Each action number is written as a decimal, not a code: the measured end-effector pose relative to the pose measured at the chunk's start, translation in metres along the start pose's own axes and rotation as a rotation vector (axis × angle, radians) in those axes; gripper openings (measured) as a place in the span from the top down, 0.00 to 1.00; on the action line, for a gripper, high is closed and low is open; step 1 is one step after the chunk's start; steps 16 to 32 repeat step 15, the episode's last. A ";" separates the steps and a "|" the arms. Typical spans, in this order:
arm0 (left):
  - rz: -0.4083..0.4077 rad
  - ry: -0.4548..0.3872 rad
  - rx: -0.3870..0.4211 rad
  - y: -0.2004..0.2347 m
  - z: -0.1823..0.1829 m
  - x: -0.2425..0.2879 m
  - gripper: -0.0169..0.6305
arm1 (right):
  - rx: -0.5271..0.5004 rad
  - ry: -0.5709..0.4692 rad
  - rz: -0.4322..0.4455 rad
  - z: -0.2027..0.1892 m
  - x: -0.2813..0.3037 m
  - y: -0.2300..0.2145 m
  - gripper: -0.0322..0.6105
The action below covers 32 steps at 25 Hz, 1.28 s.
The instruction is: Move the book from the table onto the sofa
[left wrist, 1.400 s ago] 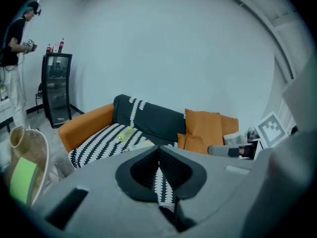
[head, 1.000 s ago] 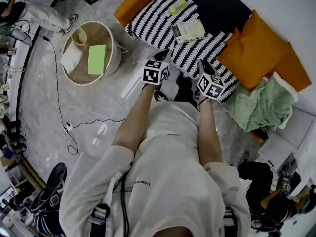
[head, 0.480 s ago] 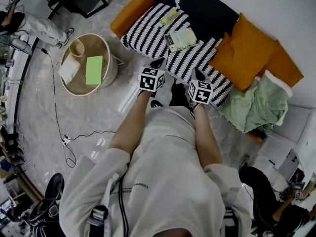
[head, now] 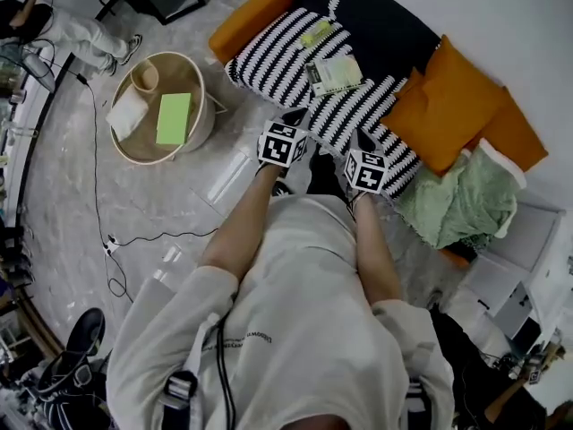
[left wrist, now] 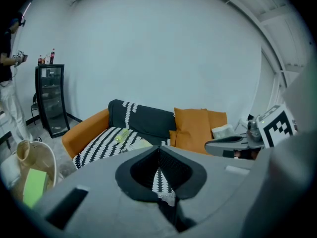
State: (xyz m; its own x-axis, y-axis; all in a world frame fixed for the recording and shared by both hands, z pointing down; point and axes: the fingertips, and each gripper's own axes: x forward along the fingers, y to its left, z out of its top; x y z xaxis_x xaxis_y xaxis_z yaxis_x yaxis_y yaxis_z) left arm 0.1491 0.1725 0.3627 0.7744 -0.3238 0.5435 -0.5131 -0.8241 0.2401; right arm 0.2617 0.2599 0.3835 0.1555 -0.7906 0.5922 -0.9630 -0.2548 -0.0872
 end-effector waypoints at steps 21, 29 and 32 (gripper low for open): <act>-0.018 -0.008 -0.022 -0.003 -0.004 -0.008 0.96 | 0.009 -0.010 -0.001 -0.003 -0.009 0.006 0.94; -0.018 -0.008 -0.022 -0.003 -0.004 -0.008 0.96 | 0.009 -0.010 -0.001 -0.003 -0.009 0.006 0.94; -0.018 -0.008 -0.022 -0.003 -0.004 -0.008 0.96 | 0.009 -0.010 -0.001 -0.003 -0.009 0.006 0.94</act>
